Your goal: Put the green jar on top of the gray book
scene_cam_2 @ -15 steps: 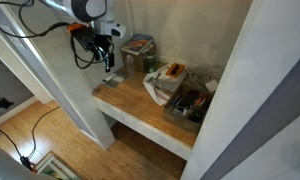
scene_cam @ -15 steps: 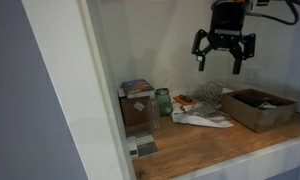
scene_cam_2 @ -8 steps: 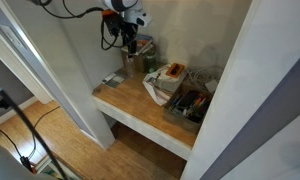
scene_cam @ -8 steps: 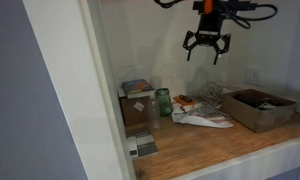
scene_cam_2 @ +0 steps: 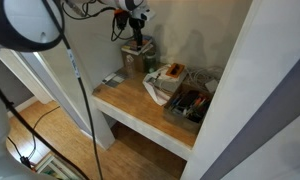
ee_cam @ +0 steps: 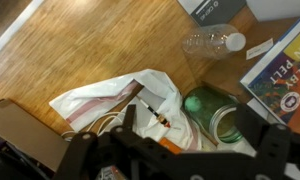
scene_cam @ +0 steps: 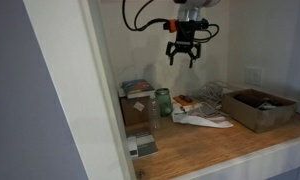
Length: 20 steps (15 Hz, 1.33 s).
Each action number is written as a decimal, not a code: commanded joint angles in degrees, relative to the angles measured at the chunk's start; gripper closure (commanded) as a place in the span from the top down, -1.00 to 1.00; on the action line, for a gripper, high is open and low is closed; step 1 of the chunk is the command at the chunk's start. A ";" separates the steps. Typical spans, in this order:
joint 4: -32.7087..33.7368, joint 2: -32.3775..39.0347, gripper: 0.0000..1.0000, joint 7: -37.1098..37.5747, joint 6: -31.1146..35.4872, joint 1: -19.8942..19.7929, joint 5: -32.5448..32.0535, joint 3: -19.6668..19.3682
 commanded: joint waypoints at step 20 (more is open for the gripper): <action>31.20 25.03 1.00 7.94 0.43 2.96 -3.50 -2.07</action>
